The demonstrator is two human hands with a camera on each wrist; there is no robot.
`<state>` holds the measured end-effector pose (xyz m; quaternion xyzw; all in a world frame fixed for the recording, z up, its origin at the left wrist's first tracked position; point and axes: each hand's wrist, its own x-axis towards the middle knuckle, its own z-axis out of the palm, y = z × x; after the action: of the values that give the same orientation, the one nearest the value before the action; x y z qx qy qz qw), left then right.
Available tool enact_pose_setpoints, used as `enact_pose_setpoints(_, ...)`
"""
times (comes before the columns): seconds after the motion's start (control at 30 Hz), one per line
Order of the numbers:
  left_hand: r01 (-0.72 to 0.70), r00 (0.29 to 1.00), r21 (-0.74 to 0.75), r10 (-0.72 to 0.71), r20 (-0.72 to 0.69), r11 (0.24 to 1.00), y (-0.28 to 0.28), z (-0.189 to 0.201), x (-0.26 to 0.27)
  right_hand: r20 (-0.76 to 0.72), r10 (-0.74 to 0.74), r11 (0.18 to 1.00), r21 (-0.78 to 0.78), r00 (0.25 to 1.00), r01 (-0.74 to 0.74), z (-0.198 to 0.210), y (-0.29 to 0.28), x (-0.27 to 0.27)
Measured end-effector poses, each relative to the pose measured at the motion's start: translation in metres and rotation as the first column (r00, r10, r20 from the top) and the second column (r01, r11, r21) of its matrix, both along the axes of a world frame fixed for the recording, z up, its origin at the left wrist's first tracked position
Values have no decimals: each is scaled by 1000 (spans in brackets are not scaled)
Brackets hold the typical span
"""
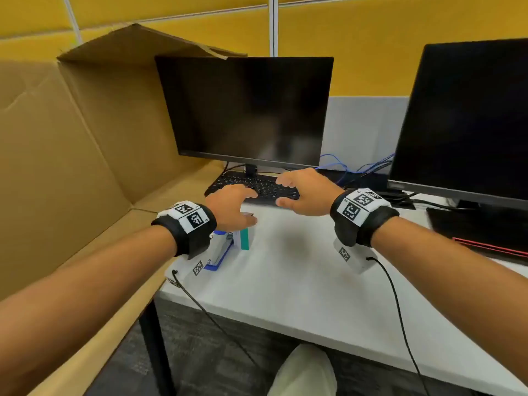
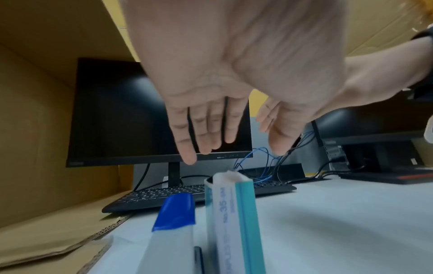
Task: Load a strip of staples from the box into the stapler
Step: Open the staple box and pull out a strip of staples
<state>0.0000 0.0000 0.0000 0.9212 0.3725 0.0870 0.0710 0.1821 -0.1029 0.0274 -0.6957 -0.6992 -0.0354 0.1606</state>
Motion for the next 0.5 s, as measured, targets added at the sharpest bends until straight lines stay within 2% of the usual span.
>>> enact_pose_setpoints(0.07, -69, 997, 28, 69, -26, 997, 4, -4, 4, -8, -3, 1000, -20, 1000, 3, -6, 5, 3)
enact_pose_setpoints(0.17, -143, 988, -13, 142, -55, 990, 9, -14, 9, 0, 9, 998, -69, 1000, -9, -18, 10, 6)
enact_pose_setpoints(0.3, -178, 984, -69, 179, 13, 982, 14, -22, 15, 13, 32, 996, -84, 999, -30, -26, 17, 10)
enact_pose_setpoints(0.5, -53, 992, -165, 71, 105, 985, 9, -24, 26, -10, 59, 994, -96, 998, -60, -43, 24, 13)
